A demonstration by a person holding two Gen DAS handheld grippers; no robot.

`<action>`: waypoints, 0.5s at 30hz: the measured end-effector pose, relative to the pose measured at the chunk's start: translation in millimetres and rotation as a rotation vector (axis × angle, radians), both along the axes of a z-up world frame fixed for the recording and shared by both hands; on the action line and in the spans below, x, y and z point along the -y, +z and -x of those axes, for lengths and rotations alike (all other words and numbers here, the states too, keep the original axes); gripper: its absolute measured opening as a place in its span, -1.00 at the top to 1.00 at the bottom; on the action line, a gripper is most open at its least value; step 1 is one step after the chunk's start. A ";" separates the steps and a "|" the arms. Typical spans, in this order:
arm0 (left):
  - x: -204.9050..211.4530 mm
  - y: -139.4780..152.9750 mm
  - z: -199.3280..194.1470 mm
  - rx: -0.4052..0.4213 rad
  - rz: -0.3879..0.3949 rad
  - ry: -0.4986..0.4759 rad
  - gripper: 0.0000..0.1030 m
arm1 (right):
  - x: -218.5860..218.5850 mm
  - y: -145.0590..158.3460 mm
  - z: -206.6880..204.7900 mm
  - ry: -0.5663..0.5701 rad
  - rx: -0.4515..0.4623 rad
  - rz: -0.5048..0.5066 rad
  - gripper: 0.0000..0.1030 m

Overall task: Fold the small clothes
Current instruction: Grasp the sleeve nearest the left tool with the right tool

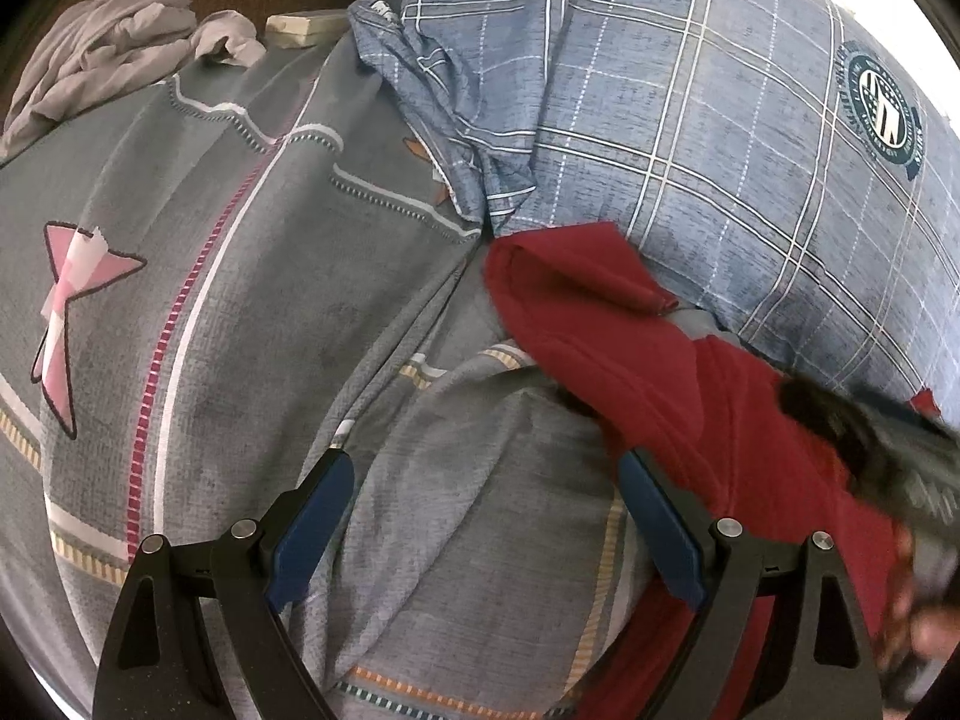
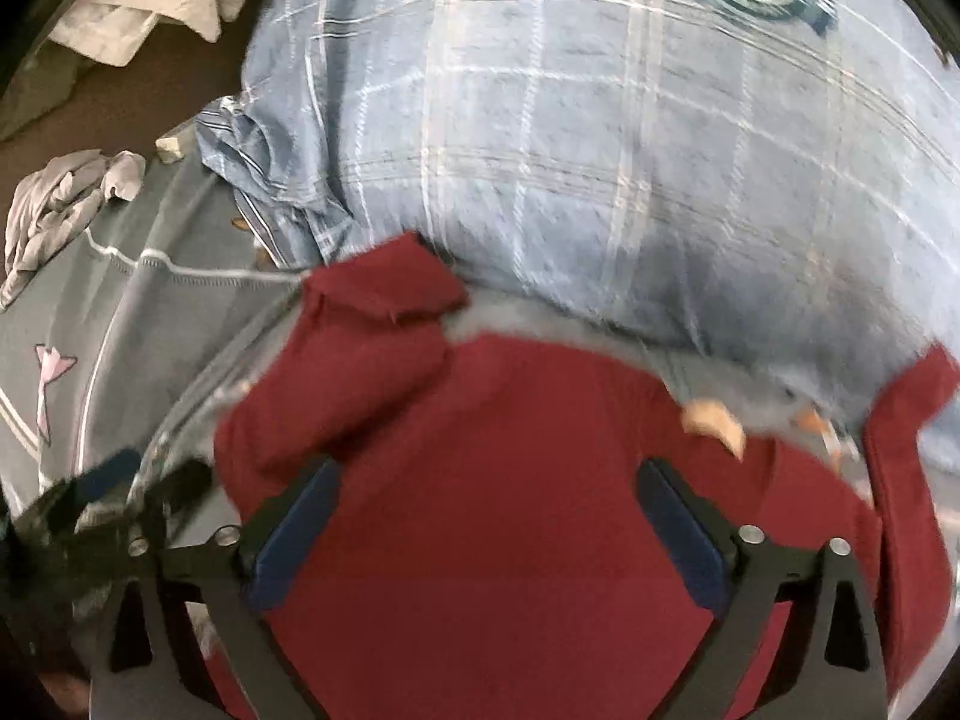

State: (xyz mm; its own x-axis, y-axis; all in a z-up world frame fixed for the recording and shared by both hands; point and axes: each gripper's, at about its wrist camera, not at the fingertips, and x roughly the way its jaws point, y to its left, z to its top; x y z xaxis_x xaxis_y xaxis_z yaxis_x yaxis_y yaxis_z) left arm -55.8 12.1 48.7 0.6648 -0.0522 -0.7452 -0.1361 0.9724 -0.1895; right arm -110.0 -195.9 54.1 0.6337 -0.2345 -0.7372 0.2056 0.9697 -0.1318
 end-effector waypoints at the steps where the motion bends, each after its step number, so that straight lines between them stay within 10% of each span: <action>1: -0.5 -0.2 -0.3 -0.002 0.000 0.002 -0.76 | -1.9 -0.4 -9.5 0.023 0.003 0.002 -0.83; 10: -5.6 -6.6 -14.9 -0.028 0.021 0.019 -0.76 | -23.1 -41.2 -116.1 0.182 -0.101 0.067 -0.33; 15: -8.4 -9.2 -22.8 -0.047 0.032 0.023 -0.75 | -17.7 -69.3 -154.7 0.164 -0.163 0.085 0.61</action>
State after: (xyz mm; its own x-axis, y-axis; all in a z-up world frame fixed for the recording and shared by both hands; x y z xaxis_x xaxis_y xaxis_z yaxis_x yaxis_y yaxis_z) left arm -33.0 20.5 39.5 0.6307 -0.0619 -0.7736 -0.1677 0.9624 -0.2137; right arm 44.7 -178.2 -15.1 0.5429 -0.2034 -0.8148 0.0154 0.9725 -0.2325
